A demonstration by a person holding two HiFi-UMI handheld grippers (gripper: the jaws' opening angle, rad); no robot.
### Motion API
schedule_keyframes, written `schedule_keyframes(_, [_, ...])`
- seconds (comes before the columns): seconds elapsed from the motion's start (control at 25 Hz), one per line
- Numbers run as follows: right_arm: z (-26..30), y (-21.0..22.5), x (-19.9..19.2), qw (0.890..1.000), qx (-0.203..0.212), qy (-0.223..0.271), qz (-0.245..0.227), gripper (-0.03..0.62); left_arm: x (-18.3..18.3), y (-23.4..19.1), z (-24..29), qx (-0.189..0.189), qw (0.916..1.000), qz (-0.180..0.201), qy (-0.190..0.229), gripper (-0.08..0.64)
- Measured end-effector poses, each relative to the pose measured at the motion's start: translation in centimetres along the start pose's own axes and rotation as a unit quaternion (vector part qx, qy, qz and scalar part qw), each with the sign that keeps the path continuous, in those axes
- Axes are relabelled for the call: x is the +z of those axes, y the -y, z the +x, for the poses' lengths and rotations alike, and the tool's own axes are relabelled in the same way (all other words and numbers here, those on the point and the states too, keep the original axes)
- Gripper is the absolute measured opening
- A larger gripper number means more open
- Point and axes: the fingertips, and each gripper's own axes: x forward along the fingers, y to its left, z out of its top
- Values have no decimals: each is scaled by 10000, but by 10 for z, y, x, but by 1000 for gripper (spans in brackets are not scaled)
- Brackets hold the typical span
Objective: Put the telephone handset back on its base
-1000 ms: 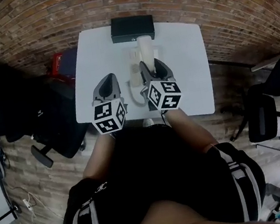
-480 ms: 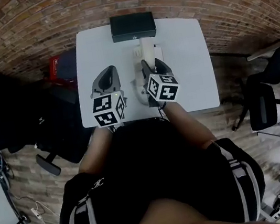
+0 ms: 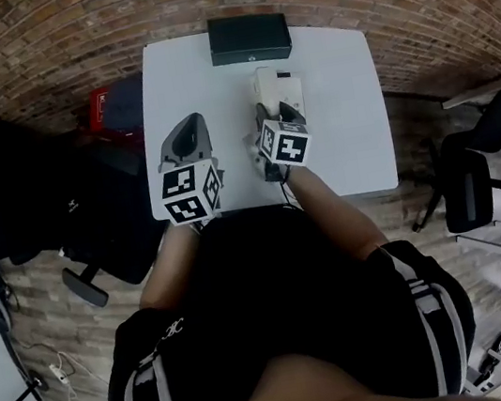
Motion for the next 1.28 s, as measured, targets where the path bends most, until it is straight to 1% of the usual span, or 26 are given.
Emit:
schedule_keyframes(0.16, [14,0,-9,9998,-127,-154,-74,198,-4,-11,-4,88,9999,-76,-28,2])
schedule_keyframes(0.4, [22,4,-13,9985,-325,-362,-237,198,-7,-13,-5,114,9998,-111,-69,2])
schedule_keyframes(0.6, [36,4,-22,9977,-331,-450,-387,198,-9,-16,-6,169,9997,-124,-80,2])
schedule_keyframes(0.76, [36,3,-19,9965,-466,-512,-470,198,-8,-22,-7,225,9996,-143,-78,2])
schedule_keyframes(1.28, [49,6,-34,9933,-609,-879,-435,198,-4,-32,-7,289,9995,-133,-66,2])
